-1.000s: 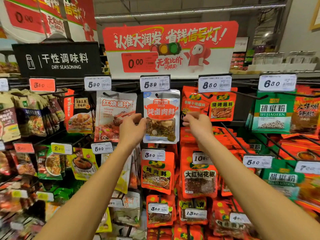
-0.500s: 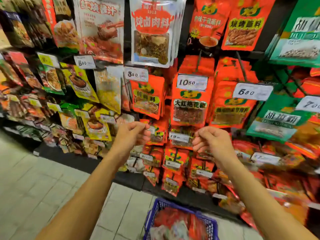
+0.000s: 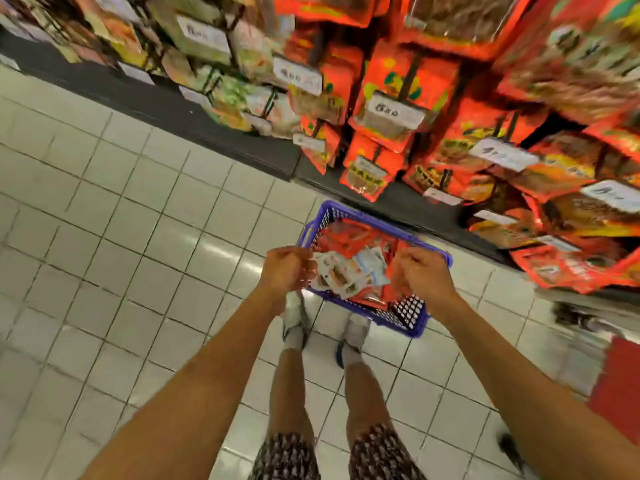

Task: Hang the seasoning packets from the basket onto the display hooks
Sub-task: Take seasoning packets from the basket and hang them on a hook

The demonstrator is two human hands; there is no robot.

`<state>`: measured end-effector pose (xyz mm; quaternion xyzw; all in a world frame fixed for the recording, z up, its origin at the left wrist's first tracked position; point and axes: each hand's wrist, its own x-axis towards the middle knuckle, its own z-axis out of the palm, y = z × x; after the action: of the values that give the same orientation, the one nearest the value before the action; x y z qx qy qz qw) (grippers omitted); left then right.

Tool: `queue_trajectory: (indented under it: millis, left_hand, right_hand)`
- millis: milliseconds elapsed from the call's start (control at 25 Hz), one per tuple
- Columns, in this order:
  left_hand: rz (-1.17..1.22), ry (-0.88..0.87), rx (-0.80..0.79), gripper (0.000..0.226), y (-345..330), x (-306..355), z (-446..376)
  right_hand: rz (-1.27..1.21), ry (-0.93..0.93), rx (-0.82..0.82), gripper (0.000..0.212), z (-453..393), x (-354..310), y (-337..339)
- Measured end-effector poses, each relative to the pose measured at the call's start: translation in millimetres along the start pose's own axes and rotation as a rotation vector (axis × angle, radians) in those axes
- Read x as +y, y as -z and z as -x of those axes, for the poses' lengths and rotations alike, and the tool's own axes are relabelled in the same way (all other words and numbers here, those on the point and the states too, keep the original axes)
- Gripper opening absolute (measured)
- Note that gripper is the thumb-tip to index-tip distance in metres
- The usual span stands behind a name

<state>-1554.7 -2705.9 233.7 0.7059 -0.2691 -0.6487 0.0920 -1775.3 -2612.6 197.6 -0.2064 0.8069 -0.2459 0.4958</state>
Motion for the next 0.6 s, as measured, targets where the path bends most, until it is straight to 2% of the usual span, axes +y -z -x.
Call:
queue_trajectory:
  millis: [120, 200, 240, 320, 400, 480, 520, 600]
  left_hand:
    - [-0.02, 0.126, -0.011, 0.012, -10, -67, -83]
    - [-0.024, 0.201, -0.02, 0.012, -14, -105, -133]
    - [-0.016, 0.268, -0.051, 0.017, -16, -124, -158]
    - [0.053, 0.433, -0.127, 0.029, -20, -157, -202]
    - [0.054, 0.477, -0.106, 0.029, -25, -185, -236]
    - [-0.004, 0.424, -0.038, 0.027, -27, -205, -253]
    - [-0.02, 0.402, -0.024, 0.025, -29, -213, -259]
    - [-0.037, 0.398, -0.031, 0.021, -28, -224, -267]
  right_hand:
    - [0.157, -0.033, 0.014, 0.027, -66, 77, -50]
    - [0.338, -0.033, -0.061, 0.029, -110, 123, -81]
    - [0.434, -0.035, -0.094, 0.026, -132, 146, -98]
    - [0.676, 0.083, -0.11, 0.022, -177, 195, -133]
    - [0.998, 0.244, -0.258, 0.051, -212, 235, -166]
    - [1.185, 0.392, -0.33, 0.078, -235, 256, -184]
    - [1.205, 0.424, -0.321, 0.083, -245, 264, -189]
    - [1.205, 0.453, -0.307, 0.073, -252, 268, -188]
